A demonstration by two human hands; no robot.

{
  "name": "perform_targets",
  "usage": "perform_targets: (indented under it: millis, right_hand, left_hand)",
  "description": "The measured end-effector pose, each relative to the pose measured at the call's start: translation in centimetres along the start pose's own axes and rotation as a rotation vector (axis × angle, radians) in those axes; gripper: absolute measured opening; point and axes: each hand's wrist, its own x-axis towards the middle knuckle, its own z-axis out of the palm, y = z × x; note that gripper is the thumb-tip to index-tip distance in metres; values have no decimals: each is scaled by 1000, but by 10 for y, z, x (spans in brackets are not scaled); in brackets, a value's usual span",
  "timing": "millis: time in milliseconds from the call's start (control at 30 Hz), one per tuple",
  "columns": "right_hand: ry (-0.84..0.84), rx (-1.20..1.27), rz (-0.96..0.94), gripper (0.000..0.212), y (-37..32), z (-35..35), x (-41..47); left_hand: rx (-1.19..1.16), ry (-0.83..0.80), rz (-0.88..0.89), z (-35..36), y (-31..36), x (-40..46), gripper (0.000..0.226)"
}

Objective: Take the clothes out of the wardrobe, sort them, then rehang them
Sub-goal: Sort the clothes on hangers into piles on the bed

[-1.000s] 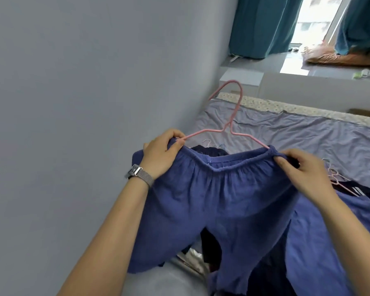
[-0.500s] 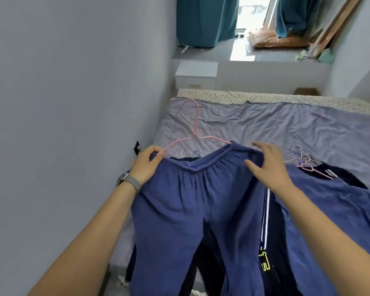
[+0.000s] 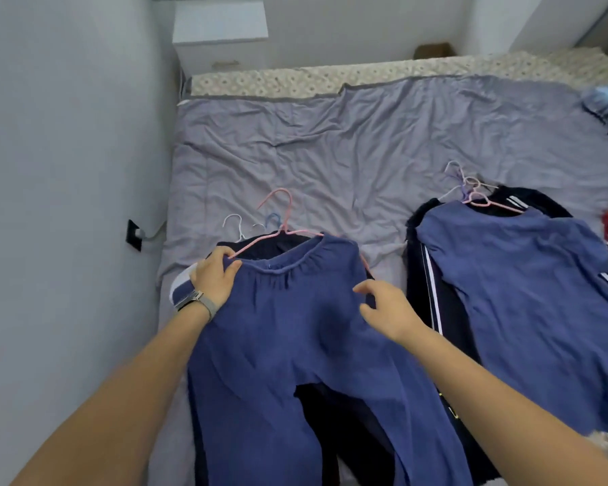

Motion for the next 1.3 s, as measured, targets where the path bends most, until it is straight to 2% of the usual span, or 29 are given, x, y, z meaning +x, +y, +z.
perform_targets:
  millis: [100, 200, 333, 467, 567, 767, 933, 1067, 1300]
  right_hand:
    - [-36, 11, 36, 38, 21, 13, 7]
    - [-44, 19, 82, 38, 42, 12, 4]
    - [-37, 40, 144, 38, 66, -8, -7]
    - [-18, 9, 129, 37, 100, -40, -21]
    - [13, -2, 131, 38, 138, -79, -36]
    - [18, -23, 96, 35, 236, -178, -75]
    - [21, -68, 41, 34, 290, -269, -110]
    - [71, -64, 59, 34, 321, -312, -127]
    - [-33, -113, 106, 41, 378, -317, -133]
  left_hand:
    - [266, -49, 48, 29, -12, 25, 56]
    - [327, -107, -18, 48, -6, 32, 68]
    - [249, -155, 174, 73, 45, 6, 67]
    - [-6, -283, 283, 112, 114, -37, 55]
    - [-100, -343, 262, 140, 181, -72, 50]
    - [-89, -350, 208, 186, 312, -133, 51]
    - [-51, -336, 173, 207, 391, -190, 56]
    - [-7, -358, 195, 212, 428, -214, 58]
    - [4, -437, 125, 227, 452, -216, 60]
